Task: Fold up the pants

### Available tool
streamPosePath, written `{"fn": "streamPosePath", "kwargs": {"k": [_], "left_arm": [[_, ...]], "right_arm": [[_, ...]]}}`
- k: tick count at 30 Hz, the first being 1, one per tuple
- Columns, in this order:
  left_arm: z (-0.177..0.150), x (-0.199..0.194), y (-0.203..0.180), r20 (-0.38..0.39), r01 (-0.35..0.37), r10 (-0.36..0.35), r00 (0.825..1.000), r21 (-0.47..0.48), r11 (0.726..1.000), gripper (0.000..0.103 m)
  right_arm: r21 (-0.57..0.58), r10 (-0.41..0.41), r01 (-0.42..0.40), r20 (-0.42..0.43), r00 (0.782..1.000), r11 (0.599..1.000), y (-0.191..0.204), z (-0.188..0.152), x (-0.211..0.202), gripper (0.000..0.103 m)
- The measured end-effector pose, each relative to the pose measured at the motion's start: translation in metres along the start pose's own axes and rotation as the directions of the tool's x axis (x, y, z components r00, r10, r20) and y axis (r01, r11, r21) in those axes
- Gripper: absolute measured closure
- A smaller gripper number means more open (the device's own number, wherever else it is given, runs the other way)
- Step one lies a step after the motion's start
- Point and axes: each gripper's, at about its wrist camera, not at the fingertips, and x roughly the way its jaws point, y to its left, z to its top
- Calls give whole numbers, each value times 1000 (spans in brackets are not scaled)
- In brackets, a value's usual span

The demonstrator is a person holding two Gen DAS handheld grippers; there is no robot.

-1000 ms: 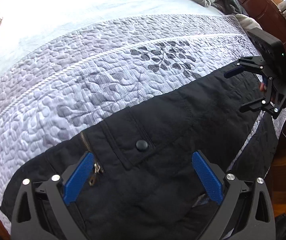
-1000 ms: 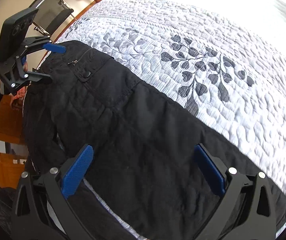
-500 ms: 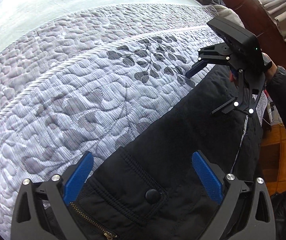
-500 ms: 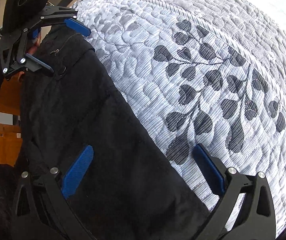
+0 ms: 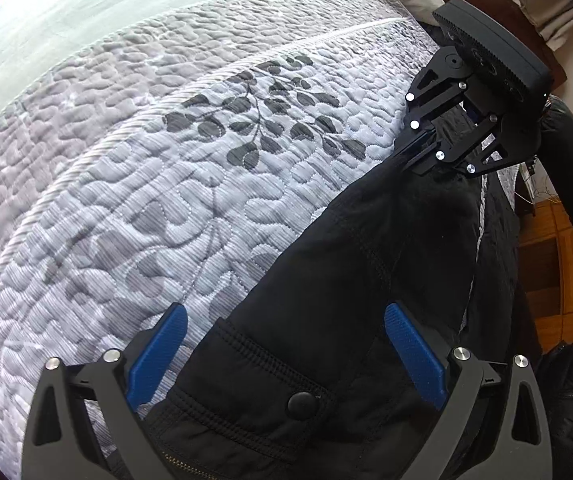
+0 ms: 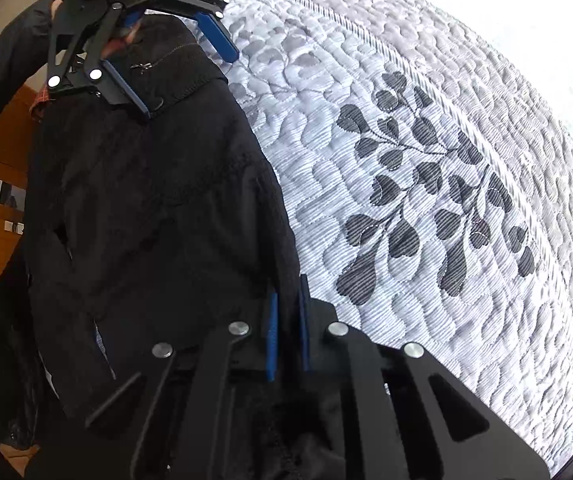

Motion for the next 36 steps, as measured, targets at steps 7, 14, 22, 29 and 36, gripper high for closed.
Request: {"fn": "streamPosePath", "kwargs": {"k": [7, 14, 22, 29, 36], "left_arm": [[16, 4, 2, -19, 172, -171, 985, 15, 985, 4], [16, 16, -12, -84, 131, -126, 989, 58, 990, 57], [-8, -5, -33, 20, 11, -13, 1000, 87, 996, 93], [-39, -42, -108, 149, -226, 213, 966, 76, 971, 93], [-89, -68, -187, 226, -350, 338, 913, 11, 937, 94]], "right_arm": [[-32, 12, -8, 137, 991, 999, 15, -25, -43, 98], [-32, 16, -10, 187, 982, 999, 18, -35, -64, 98], [39, -96, 89, 237, 967, 995, 27, -26, -50, 96], [92, -223, 203, 363, 905, 975, 84, -54, -83, 95], [91, -299, 289, 439, 847, 953, 171, -91, -110, 95]]}}
